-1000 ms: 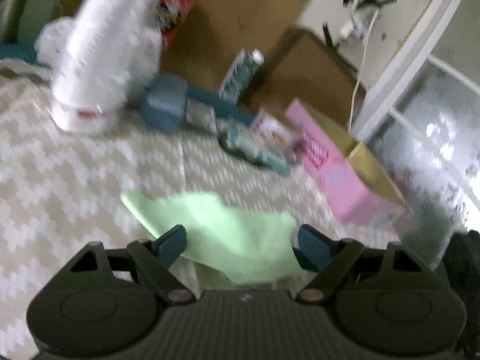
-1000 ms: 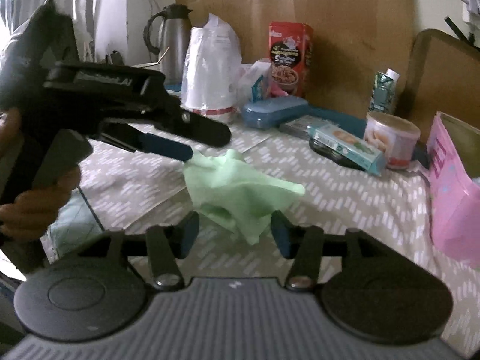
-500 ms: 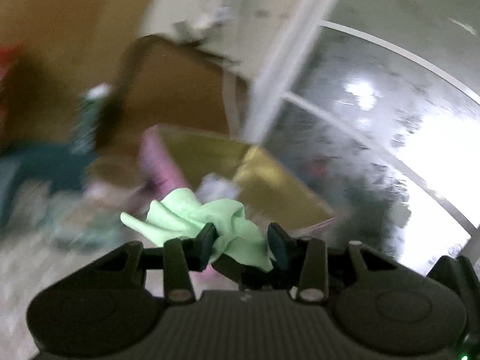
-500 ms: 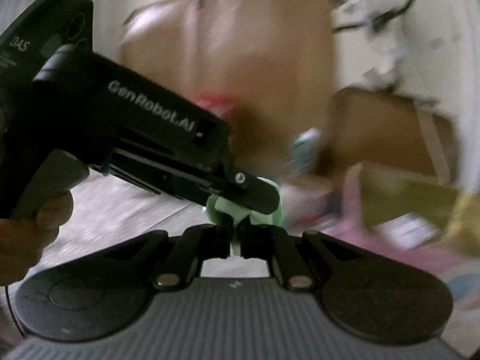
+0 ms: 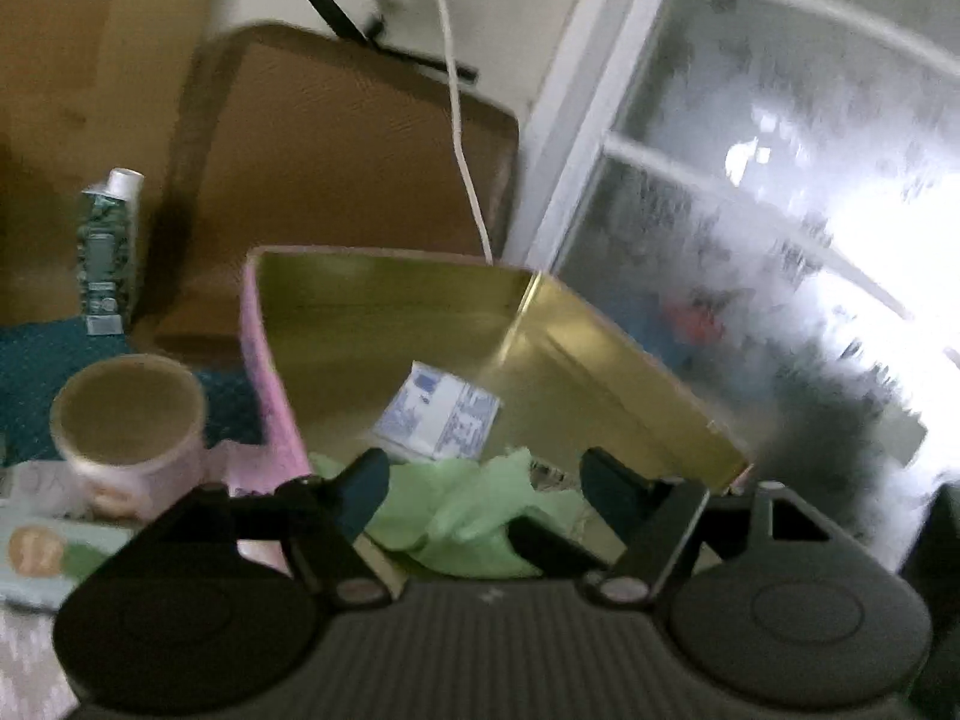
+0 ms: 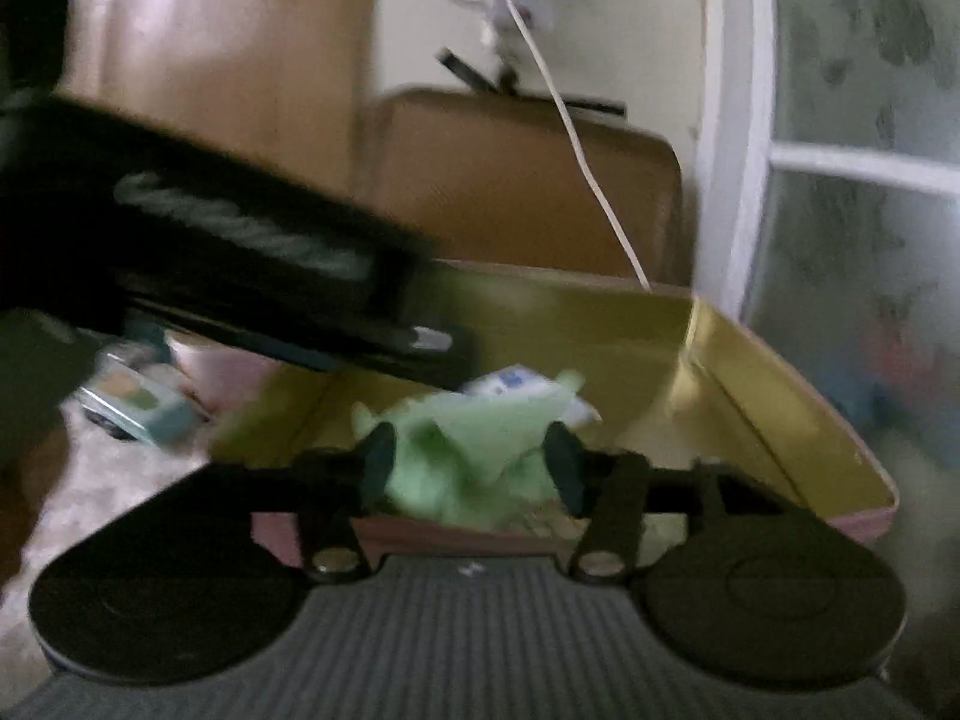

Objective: Organize soft objects

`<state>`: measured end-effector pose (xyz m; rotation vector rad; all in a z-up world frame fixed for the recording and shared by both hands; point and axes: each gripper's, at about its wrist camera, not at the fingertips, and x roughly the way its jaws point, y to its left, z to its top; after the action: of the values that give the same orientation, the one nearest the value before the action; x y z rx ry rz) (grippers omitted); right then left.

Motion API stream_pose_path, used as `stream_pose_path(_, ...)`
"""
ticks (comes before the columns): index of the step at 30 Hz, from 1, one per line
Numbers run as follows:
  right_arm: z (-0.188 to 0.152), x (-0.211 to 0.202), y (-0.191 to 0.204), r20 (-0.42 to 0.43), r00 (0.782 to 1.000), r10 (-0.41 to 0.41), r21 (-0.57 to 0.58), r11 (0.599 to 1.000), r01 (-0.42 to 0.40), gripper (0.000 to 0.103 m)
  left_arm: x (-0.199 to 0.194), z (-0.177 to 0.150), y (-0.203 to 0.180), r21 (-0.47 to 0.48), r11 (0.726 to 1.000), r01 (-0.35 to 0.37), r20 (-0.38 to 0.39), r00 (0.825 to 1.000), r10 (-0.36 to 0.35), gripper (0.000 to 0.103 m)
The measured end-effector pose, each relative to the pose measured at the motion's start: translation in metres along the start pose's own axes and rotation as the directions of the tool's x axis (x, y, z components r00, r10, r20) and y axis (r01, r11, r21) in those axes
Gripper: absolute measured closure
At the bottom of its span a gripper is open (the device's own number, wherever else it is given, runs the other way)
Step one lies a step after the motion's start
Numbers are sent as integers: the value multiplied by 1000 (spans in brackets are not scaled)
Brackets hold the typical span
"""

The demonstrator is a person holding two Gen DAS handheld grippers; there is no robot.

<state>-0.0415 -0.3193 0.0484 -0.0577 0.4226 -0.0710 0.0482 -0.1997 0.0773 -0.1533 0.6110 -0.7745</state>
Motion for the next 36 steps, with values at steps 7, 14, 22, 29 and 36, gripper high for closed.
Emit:
stream_pose_path(7,-9,-45,-1,172,984,-52,125,992,30,40,-92,-39,55,-47,995,-85,110,990,89,23)
stream_pose_path(14,3,-55,58,192,953,236,9,970,-242,44,-156,-96,133,-106,906,-409,48,908,415,23)
stream_pose_path(22,17,-6,174,-32,894,447,-51,893,-448,47,-223,-127,182,-236,805,-544,132,803,581,23)
stream_pose_path(29,24,33,259,-97,901,422,-197,879,-433,46,-255,-139,194,-360,837,-411,274,811,516,19)
stream_pose_path(36,23,53,285,-129,914,385,-207,891,-404,36,-264,-145,196,-393,853,-344,369,790,489,10)
